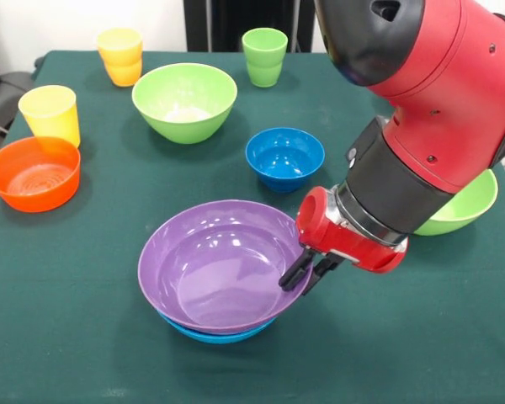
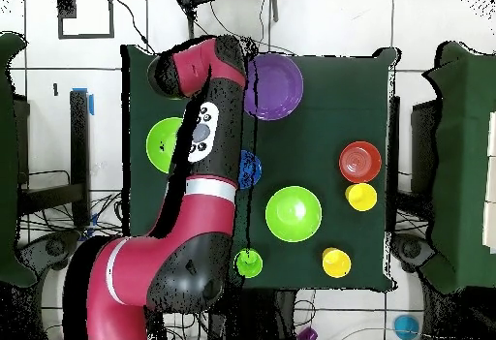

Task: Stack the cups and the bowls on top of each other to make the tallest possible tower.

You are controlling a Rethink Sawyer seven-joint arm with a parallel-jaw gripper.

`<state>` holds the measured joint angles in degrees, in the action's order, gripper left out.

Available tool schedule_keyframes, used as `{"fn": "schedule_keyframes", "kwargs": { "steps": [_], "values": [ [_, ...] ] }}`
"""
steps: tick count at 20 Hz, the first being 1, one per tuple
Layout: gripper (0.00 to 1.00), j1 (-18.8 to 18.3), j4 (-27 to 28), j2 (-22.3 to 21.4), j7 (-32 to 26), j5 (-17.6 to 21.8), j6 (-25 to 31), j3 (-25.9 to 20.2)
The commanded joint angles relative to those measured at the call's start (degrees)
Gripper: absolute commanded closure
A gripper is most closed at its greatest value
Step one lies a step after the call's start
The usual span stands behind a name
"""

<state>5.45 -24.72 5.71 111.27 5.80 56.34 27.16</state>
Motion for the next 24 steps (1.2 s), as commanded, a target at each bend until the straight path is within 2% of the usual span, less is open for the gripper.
{"fn": "schedule_keyframes", "kwargs": {
  "steps": [1,14,15,18,24],
  "values": [
    [1.0,-0.83,0.59,2.75,8.47,-0.64,2.28,-2.41],
    [1.0,-1.6,3.79,6.15,8.34,-1.56,2.94,-1.09],
    [0.0,-1.64,3.45,6.13,8.79,-1.95,2.55,-1.05],
    [0.0,-1.2,1.4,4.46,9.0,-2.14,2.34,-1.18],
    [0.0,-1.57,-2.63,0.72,5.92,-3.05,2.21,-2.21]
  ]
}}
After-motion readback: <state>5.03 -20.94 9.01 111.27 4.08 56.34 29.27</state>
